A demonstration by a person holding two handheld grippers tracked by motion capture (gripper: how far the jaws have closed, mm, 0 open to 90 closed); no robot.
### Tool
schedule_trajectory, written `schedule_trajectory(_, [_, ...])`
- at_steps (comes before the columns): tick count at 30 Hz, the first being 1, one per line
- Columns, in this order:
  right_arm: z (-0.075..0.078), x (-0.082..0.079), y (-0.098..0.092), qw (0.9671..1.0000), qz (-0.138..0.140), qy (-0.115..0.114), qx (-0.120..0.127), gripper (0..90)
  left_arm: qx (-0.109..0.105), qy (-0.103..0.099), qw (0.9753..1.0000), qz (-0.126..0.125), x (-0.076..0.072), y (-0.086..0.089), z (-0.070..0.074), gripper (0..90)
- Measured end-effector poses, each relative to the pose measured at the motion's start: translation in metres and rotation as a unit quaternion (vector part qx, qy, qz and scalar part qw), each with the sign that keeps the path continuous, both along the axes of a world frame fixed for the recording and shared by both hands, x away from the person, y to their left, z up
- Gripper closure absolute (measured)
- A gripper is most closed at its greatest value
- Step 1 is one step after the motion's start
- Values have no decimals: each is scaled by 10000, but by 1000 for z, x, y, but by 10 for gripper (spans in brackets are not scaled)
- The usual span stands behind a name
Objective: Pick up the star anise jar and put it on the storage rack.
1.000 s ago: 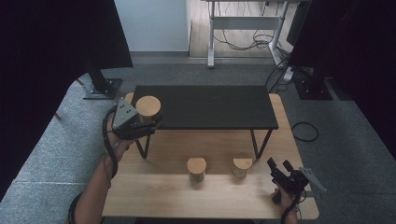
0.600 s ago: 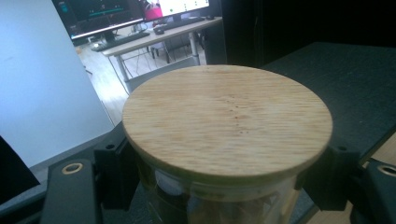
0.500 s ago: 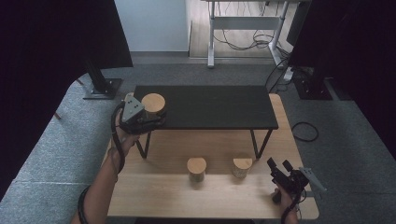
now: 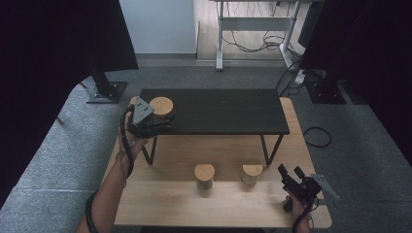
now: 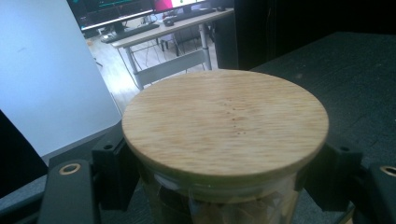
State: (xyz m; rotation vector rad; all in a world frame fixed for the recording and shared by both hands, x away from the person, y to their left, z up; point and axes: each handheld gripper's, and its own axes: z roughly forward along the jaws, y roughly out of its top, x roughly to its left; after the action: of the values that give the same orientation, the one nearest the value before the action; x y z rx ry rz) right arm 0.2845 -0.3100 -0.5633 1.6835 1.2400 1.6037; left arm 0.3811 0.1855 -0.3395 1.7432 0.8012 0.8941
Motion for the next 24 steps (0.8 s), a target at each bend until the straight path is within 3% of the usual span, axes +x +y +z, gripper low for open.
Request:
schedule_trajectory(14, [0, 0, 0, 10000, 1, 3, -3, 131, -302, 244, 9992, 59, 4, 8, -2, 230])
schedule_trajectory(24, [0, 0, 0, 10000, 4, 5, -5, 132, -212, 197, 9995, 126, 3, 7, -3, 215])
